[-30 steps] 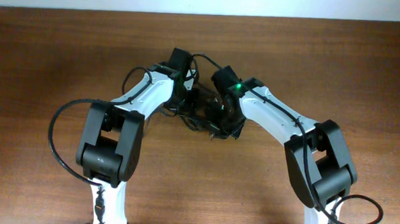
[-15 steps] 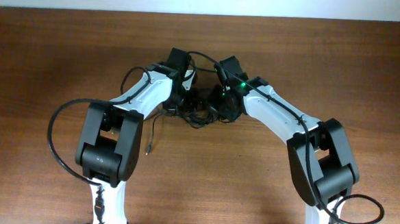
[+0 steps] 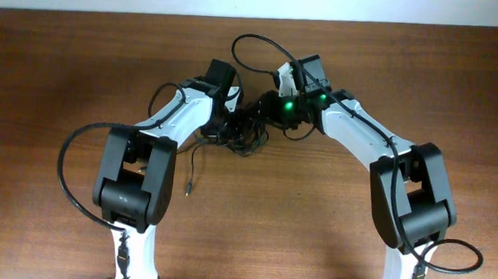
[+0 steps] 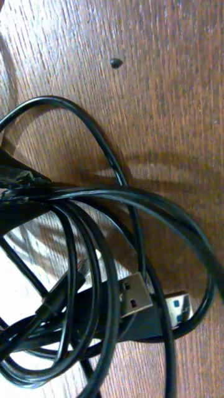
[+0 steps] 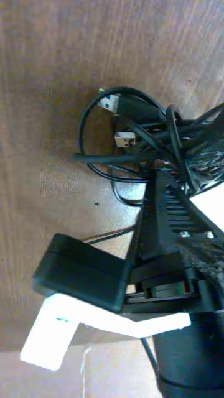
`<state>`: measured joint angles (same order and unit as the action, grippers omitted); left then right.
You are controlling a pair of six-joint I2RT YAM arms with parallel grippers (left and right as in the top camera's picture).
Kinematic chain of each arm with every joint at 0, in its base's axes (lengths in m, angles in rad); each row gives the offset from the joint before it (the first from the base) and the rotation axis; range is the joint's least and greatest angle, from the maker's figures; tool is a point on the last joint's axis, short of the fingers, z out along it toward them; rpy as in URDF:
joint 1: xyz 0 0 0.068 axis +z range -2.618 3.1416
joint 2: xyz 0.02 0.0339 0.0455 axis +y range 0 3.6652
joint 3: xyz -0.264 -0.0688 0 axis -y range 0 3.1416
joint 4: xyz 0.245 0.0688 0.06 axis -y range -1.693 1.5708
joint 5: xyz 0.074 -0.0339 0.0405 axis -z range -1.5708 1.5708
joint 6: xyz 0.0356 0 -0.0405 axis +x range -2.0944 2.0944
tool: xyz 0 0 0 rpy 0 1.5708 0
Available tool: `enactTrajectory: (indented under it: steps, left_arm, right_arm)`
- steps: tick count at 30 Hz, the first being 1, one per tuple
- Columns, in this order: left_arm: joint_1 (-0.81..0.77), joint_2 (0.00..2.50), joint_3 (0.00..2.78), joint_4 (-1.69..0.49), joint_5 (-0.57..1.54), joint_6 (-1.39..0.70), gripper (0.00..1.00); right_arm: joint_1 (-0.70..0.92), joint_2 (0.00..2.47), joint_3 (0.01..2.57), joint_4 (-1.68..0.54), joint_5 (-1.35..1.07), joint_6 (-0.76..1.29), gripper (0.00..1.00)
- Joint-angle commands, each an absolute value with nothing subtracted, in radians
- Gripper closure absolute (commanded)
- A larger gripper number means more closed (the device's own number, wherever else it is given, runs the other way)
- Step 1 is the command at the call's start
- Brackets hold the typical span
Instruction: Untangle cables
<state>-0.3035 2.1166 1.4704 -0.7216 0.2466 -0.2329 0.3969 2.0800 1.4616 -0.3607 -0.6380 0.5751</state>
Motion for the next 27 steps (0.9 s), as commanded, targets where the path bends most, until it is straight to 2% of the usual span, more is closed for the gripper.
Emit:
enactTrajectory:
  steps: [1,8,10,14,17,20,22,23,27]
  left_arm:
    - [-0.315,2.131,1.461,-0.733,0.247,-0.231,0.99]
    - [-0.315,2.131,1.461,-0.733,0.246,-0.231,0.98]
    - [-0.315,2.131,1.461,-0.733,0.246,-0.231,0.98]
    - [-0.31,2.131,1.461,-0.733,0.247,-0.231,0.98]
    - [-0.31,2.131,1.461,-0.733,0.247,-0.231,0.98]
    - [-0.31,2.131,1.461,-0.733,0.247,-0.231,0.98]
    - [-0.31,2.131,1.461,-0.733,0.247,-0.231,0.98]
    - [-0.31,2.131,1.461,-0.733,0.247,-0.231,0.98]
    - [-0.31,2.131,1.461,-0.733,0.247,-0.231,0.98]
  right_arm:
    - [0.43,2.067,1.474,-0.363,-0.719,0.561,0.63]
    - [0.532,2.067,1.474,-0.367,-0.521,0.569,0.63]
    - [0.513,2.067,1.474,-0.382,-0.527,0.569,0.6]
    - [0.445,2.067,1.474,-0.408,-0.707,0.554,0.52]
    - [0.402,2.067,1.474,-0.503,-0.708,0.553,0.51]
    - [0.36,2.067,1.474,-0.572,-0.857,0.412,0.51]
    - [0.339,2.067,1.474,-0.611,-0.894,0.395,0.51]
    - [0.314,2.067,1.474,-0.674,-0.894,0.338,0.56]
    - [0.238,2.067,1.474,-0.881,-0.973,0.124,0.6]
